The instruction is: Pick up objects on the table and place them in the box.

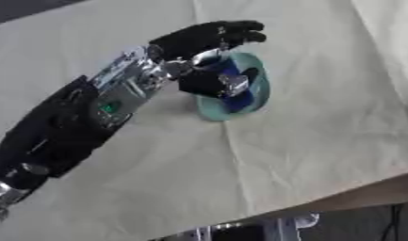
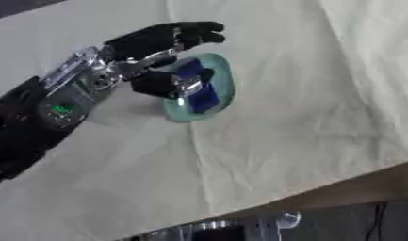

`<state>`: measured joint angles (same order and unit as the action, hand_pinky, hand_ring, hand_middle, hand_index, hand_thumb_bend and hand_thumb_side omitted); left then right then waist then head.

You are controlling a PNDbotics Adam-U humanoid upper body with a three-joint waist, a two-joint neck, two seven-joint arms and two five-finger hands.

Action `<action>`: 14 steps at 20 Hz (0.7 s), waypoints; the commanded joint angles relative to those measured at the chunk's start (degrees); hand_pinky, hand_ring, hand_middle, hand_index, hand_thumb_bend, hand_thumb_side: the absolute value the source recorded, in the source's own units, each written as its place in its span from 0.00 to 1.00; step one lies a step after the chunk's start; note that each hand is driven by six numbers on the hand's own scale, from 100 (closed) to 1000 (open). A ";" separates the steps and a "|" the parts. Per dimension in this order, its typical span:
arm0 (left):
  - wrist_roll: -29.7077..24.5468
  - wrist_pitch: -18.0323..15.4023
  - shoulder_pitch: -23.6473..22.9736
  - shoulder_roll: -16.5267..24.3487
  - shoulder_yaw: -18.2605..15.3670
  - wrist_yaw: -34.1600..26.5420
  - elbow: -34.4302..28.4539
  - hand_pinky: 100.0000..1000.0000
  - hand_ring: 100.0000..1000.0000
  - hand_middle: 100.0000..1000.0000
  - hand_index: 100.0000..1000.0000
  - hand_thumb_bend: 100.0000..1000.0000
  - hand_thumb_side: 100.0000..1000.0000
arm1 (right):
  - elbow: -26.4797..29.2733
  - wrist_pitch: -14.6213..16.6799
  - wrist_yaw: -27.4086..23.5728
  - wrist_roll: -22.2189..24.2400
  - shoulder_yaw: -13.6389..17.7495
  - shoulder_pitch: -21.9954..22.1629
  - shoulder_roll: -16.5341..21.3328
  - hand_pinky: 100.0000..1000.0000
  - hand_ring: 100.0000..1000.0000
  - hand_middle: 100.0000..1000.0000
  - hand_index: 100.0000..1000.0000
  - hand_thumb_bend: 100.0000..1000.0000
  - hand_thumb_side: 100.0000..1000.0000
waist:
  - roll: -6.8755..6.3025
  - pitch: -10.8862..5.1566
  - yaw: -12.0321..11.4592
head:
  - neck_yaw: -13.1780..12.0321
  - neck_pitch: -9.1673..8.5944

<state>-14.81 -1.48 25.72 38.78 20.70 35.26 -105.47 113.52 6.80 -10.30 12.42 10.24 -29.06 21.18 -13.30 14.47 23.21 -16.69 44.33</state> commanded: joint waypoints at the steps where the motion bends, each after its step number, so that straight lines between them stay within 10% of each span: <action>1: 0.45 -0.23 0.12 1.06 -1.24 1.20 -1.64 1.00 1.00 1.00 1.00 0.00 0.96 | 1.08 -0.06 -0.17 0.24 0.25 -0.11 1.09 0.83 0.90 0.99 0.90 0.00 0.41 | 0.94 -1.22 -0.27 | -0.38 -0.57; 8: 15.16 -2.34 -2.33 2.58 -4.21 0.70 -8.90 0.83 0.99 0.98 1.00 0.00 0.82 | 0.93 -0.26 0.00 -0.13 0.73 1.21 1.60 0.83 0.90 0.99 0.90 0.00 0.41 | 1.54 -1.65 -1.92 | -1.47 -1.82; 14: 33.41 -18.62 -7.09 2.86 -7.01 -8.79 -9.12 0.74 0.91 0.90 1.00 0.00 0.78 | 0.00 -0.16 -0.05 -0.26 1.32 3.03 2.52 0.83 0.90 0.99 0.91 0.00 0.40 | 2.25 -1.92 -4.53 | -1.93 -6.13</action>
<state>15.64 -17.25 18.47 40.09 15.10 28.34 -113.61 113.08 6.65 -10.28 12.22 11.01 -25.76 22.22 -11.76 13.69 18.54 -17.75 39.71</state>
